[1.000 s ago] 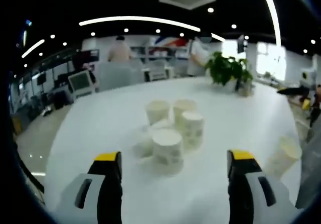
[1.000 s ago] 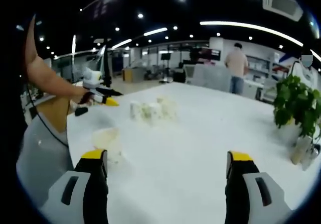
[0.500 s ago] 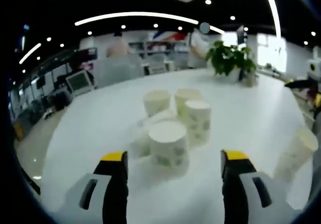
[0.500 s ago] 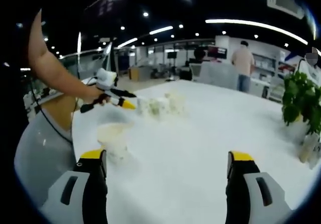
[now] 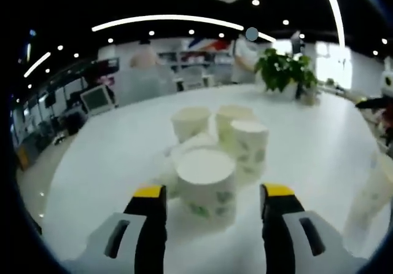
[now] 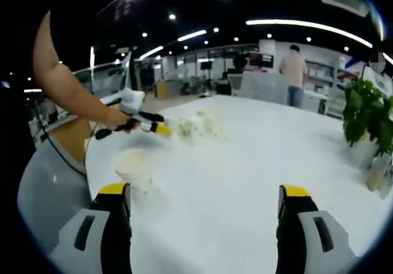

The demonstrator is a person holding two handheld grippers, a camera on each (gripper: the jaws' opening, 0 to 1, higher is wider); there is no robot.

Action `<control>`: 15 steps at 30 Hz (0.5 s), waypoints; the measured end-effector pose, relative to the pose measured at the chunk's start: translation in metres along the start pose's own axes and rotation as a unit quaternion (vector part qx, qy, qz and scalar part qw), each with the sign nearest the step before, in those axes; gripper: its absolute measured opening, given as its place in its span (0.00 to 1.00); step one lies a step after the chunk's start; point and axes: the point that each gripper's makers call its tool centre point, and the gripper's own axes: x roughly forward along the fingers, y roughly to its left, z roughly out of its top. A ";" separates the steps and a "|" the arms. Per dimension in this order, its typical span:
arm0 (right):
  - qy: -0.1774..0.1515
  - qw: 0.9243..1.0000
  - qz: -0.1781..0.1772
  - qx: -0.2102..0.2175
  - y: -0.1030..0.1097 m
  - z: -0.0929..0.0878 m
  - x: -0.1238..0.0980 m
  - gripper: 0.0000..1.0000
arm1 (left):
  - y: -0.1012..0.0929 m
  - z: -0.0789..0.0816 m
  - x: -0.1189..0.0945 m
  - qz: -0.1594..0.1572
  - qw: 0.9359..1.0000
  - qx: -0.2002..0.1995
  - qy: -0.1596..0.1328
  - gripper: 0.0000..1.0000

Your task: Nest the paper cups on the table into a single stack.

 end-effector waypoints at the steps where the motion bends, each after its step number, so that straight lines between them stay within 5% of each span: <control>1: 0.001 1.000 0.000 0.000 0.000 -0.001 0.000 0.98 | 0.000 0.002 0.000 0.003 1.000 -0.008 -0.004 0.56; 15: 0.011 1.000 0.003 0.009 0.007 -0.010 0.002 0.98 | -0.010 0.003 0.004 -0.028 1.000 0.000 0.009 0.38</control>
